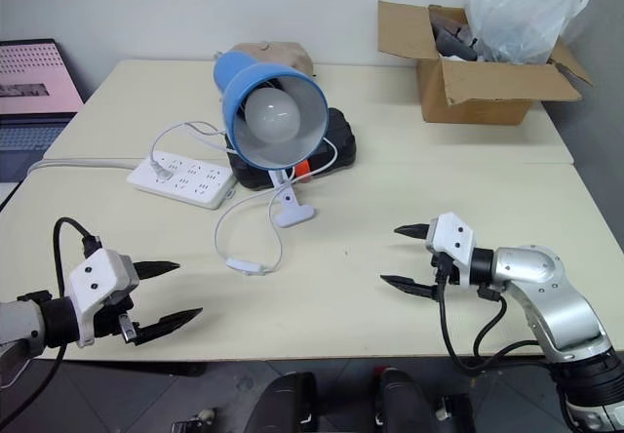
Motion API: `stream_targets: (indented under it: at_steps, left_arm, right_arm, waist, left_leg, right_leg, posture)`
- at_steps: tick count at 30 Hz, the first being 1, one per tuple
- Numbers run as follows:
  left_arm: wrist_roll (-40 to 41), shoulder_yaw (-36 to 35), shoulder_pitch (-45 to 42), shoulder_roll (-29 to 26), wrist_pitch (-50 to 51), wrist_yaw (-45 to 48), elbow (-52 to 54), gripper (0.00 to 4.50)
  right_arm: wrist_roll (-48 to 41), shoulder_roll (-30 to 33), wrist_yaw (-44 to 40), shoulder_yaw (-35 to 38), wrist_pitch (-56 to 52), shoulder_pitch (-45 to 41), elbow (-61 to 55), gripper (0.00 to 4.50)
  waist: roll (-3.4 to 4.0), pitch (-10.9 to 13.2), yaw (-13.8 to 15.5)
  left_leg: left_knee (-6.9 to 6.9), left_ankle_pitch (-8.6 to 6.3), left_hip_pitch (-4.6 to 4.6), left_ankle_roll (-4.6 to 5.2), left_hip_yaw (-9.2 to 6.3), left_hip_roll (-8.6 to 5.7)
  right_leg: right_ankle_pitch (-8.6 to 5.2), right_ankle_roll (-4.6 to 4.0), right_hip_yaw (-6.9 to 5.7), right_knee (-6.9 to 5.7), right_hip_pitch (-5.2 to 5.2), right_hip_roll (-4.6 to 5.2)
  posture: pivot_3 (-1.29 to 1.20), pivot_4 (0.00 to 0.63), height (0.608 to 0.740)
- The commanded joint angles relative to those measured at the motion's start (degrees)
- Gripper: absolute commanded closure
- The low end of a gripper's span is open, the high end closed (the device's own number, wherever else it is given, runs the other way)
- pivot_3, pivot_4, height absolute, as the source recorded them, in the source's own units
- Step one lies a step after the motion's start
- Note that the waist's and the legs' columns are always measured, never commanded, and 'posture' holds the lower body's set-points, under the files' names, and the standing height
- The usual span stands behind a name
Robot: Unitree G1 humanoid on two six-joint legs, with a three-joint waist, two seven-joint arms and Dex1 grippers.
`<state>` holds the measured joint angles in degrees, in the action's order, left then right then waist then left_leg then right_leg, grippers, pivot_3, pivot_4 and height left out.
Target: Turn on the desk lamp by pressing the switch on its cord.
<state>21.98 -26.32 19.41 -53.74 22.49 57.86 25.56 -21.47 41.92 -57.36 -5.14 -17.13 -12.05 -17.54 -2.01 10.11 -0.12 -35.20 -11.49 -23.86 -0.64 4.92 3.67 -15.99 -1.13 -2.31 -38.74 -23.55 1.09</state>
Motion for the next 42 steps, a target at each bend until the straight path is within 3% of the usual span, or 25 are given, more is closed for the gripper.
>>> stream_targets:
  at_steps: [1,11,20,30,42]
  left_arm:
    - [1.32,-2.0,-0.46,0.4,-0.16,-0.03,1.74,0.02]
    - [-6.02,0.51,-1.48,1.33,-8.09,-3.25,-2.23,0.02]
    - [-5.45,3.83,-3.74,-0.42,-16.45,5.75,-9.1,0.02]
    - [-11.21,17.55,-24.5,1.97,-28.02,7.64,-27.95,0.02]
    - [-16.02,28.66,-39.54,4.03,-36.06,13.74,-45.17,0.02]
  right_arm:
    - [0.0,-0.36,-0.57,0.17,0.76,-1.2,-0.98,0.0]
    - [-0.44,-0.56,-0.23,-0.24,-0.66,-1.89,-2.29,0.0]
    - [-0.5,-1.29,0.97,-0.92,-4.05,-3.93,-4.04,0.0]
    - [-4.28,0.29,2.2,-1.42,-15.76,-5.55,-12.15,0.0]
    - [-5.56,1.97,5.76,0.69,-19.86,-1.74,-18.28,0.0]
  waist:
    - [0.0,0.0,0.01]
    - [-0.01,-0.01,0.02]
    - [-0.02,-0.02,-0.01]
    - [-0.08,-0.07,0.27]
    - [-0.1,-0.08,0.08]
  left_leg:
    - [0.0,0.0,0.0,0.0,-0.01,0.0]
    - [-0.02,0.01,0.03,0.0,0.0,-0.01]
    - [-0.07,0.01,0.05,0.0,0.0,0.0]
    - [-0.34,0.01,-0.02,0.01,-0.05,0.03]
    - [-0.65,0.0,-0.05,0.03,-0.06,0.04]
  right_leg:
    - [0.0,0.0,0.0,0.0,0.01,0.0]
    - [0.0,0.0,0.0,-0.07,0.02,0.0]
    - [0.0,-0.01,0.0,-0.14,0.02,0.0]
    - [0.02,0.01,-0.04,-0.22,0.09,-0.03]
    - [0.1,0.14,-0.03,-0.28,0.16,-0.03]
  posture:
    - [0.0,0.15,0.74]
    - [0.0,0.15,0.74]
    - [0.0,0.15,0.74]
    - [0.0,0.15,0.74]
    - [0.0,0.15,0.74]
